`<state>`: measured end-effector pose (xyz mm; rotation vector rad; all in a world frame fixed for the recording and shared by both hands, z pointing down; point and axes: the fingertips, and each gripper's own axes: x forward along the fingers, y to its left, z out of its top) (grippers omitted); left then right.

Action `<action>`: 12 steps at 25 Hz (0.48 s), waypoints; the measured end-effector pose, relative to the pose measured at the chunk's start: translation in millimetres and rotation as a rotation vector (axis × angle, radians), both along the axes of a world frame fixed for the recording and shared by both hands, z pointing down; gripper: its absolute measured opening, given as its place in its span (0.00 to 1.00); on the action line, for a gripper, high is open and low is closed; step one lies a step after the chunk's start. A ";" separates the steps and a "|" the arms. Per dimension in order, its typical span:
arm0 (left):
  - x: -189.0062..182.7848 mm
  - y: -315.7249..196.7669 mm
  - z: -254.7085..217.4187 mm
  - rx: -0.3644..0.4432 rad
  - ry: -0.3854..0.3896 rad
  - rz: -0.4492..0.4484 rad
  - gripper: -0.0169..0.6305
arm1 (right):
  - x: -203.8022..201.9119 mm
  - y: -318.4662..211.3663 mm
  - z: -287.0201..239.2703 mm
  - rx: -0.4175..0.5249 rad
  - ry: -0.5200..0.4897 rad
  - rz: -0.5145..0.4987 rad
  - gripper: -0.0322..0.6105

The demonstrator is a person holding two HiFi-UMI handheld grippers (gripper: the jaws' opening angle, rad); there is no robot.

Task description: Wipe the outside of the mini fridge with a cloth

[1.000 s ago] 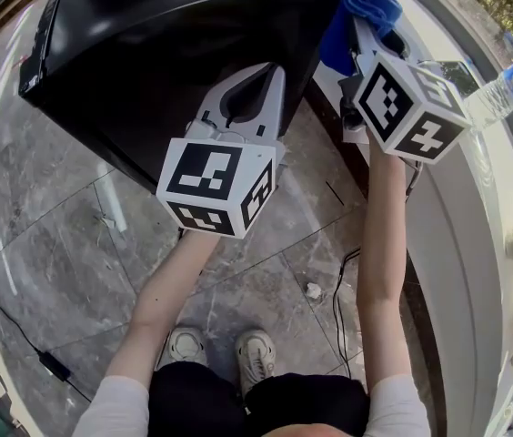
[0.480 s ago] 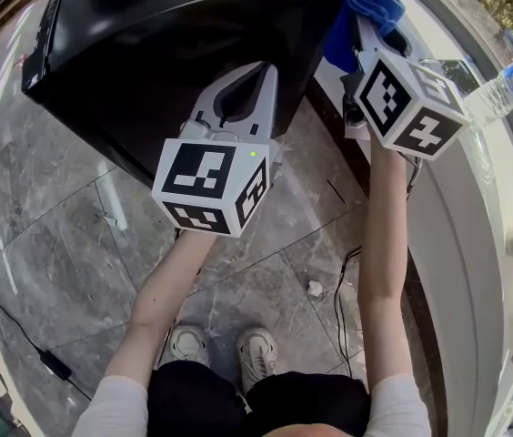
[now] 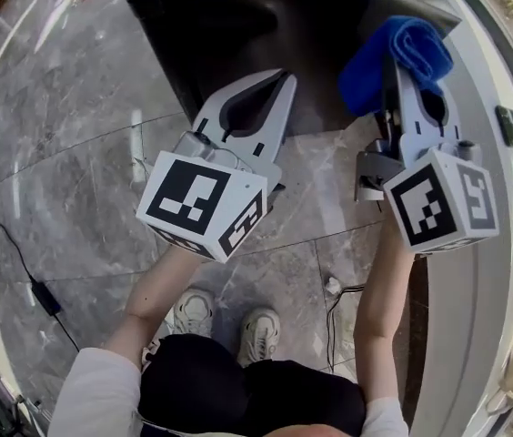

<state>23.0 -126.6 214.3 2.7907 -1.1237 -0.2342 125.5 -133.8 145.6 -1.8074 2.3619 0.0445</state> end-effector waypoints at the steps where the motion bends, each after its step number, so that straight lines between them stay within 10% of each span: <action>1: -19.1 1.3 -1.3 -0.004 0.010 -0.035 0.03 | -23.4 0.8 1.7 -0.003 -0.004 -0.043 0.13; 12: -174.9 -2.8 5.6 -0.054 0.018 -0.300 0.03 | -220.7 -0.6 31.0 -0.043 0.070 -0.325 0.13</action>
